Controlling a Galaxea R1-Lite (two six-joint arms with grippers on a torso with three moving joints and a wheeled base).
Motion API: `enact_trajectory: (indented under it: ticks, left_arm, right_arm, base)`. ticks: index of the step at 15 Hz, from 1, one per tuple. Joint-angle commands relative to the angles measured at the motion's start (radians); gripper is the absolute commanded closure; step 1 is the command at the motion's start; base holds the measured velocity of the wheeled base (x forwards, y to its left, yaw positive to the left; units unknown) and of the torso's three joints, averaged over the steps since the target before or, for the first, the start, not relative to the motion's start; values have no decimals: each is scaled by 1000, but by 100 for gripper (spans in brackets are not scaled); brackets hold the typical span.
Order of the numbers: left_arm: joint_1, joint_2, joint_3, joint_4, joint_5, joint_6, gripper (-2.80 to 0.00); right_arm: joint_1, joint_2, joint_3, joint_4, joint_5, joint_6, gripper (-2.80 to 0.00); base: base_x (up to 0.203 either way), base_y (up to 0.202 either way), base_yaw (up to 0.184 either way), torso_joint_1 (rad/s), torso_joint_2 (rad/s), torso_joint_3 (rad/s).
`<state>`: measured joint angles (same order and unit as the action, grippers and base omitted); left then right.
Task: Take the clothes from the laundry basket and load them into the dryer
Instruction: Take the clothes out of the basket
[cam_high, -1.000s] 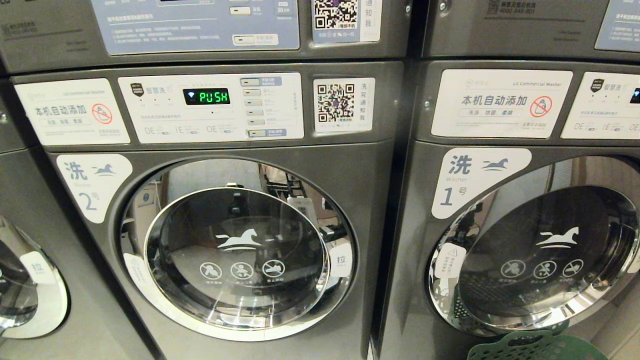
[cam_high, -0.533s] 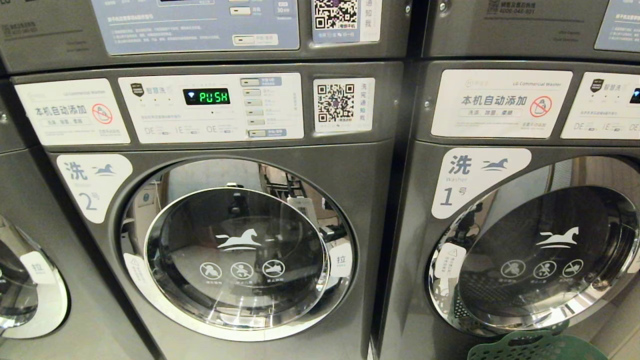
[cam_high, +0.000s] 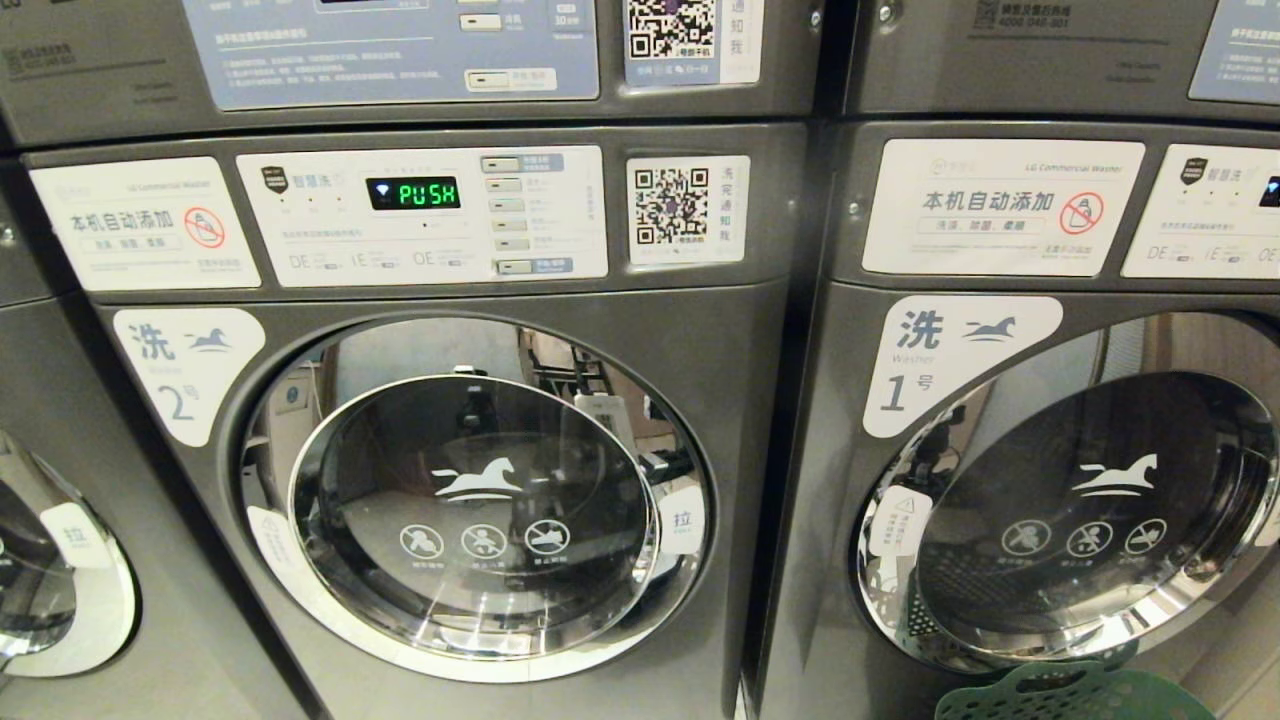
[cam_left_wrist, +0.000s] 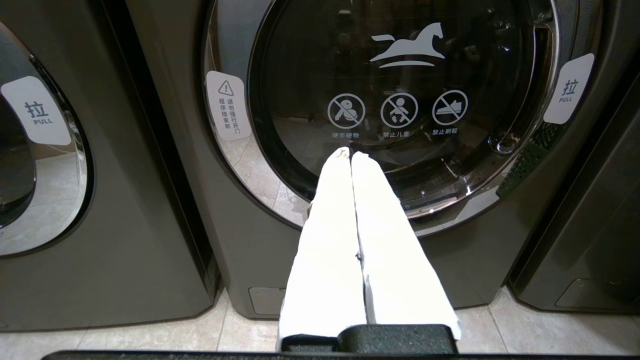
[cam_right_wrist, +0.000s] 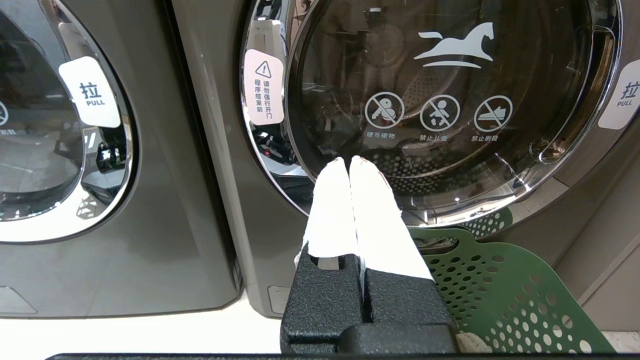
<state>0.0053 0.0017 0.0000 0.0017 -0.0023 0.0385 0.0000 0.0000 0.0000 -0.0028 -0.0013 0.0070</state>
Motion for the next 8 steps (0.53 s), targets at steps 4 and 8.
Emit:
enact_trajectory:
  ticks: [4, 8]
  left_arm:
    - [1, 0, 0, 0, 2, -5, 0]
    - [1, 0, 0, 0, 1, 0, 0]
  right_arm:
    - [0, 0, 0, 0, 0, 2, 0]
    - [0, 0, 0, 0, 0, 1, 0]
  base:
    - [0, 0, 0, 0, 0, 0]
    - [0, 0, 0, 0, 0, 0]
